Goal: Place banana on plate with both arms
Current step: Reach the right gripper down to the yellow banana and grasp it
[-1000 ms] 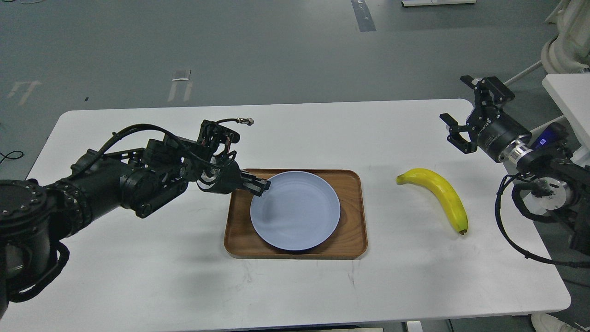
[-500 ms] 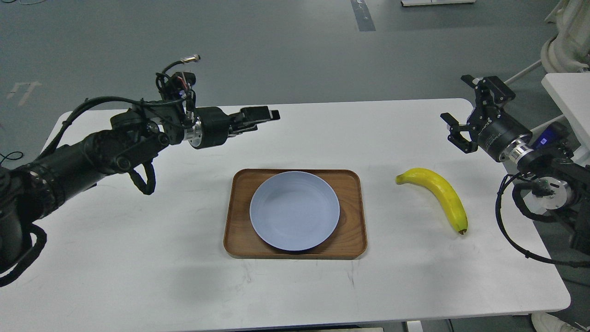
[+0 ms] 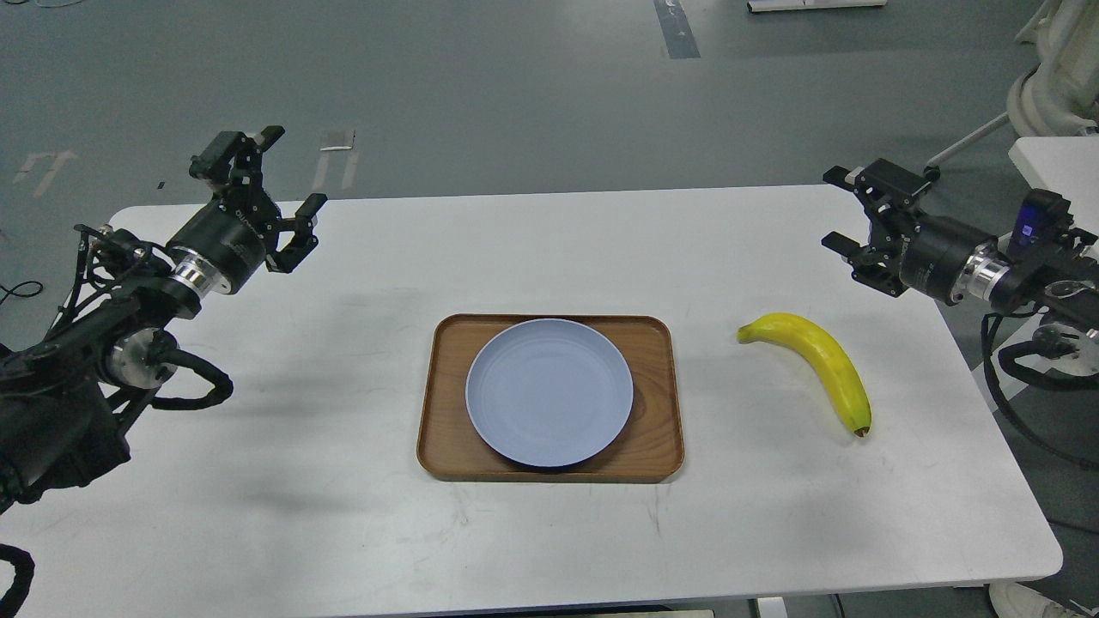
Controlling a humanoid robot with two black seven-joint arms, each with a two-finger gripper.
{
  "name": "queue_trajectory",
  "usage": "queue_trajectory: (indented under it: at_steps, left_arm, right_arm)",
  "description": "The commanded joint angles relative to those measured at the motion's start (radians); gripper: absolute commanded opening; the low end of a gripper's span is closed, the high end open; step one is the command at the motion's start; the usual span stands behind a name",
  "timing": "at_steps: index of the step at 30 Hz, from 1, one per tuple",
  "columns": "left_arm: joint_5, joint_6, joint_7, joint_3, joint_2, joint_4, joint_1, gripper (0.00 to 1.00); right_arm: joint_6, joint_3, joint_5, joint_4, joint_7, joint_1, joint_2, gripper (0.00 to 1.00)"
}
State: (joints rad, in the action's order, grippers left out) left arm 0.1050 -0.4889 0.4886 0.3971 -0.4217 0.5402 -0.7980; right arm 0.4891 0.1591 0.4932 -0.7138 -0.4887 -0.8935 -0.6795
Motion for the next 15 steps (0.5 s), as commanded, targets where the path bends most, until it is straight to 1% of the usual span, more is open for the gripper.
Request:
queue_trajectory:
  at_steps: [1,3,5,7,9,11,12,15]
  left_arm:
    - [0.007,0.000,0.000,0.008,0.012,0.001,0.005,0.97]
    - [0.012,0.000,0.000,0.009,0.018,0.001,0.003,0.98]
    - [0.012,0.000,0.000,0.009,0.026,0.001,0.002,0.97]
    - [0.013,0.000,0.000,0.005,0.029,0.001,0.000,0.97]
    - [0.013,0.000,0.000,0.005,0.028,0.001,-0.003,0.97]
    - [0.013,0.000,0.000,0.005,0.028,0.003,-0.003,0.97]
    - [0.013,0.000,0.000,0.005,0.026,0.003,-0.003,0.97]
    - [0.013,0.000,0.000,0.003,0.026,0.003,-0.003,0.97]
  right_arm:
    - [0.000,-0.015,0.264,-0.076,0.000,-0.065,-0.063,1.00]
    - [0.000,-0.067,0.472,-0.117,0.000,-0.129,-0.075,1.00]
    - [0.000,-0.108,0.559,-0.131,0.000,-0.165,-0.077,1.00]
    - [0.000,-0.200,0.675,-0.138,0.000,-0.218,-0.074,1.00]
    - [0.000,-0.342,0.784,-0.138,0.000,-0.298,-0.052,1.00]
    - [0.000,-0.416,0.815,-0.134,0.000,-0.327,-0.023,1.00]
    - [0.000,-0.482,0.829,-0.127,0.000,-0.347,-0.003,1.00]
    - [0.000,-0.572,0.835,-0.102,0.000,-0.366,0.035,1.00]
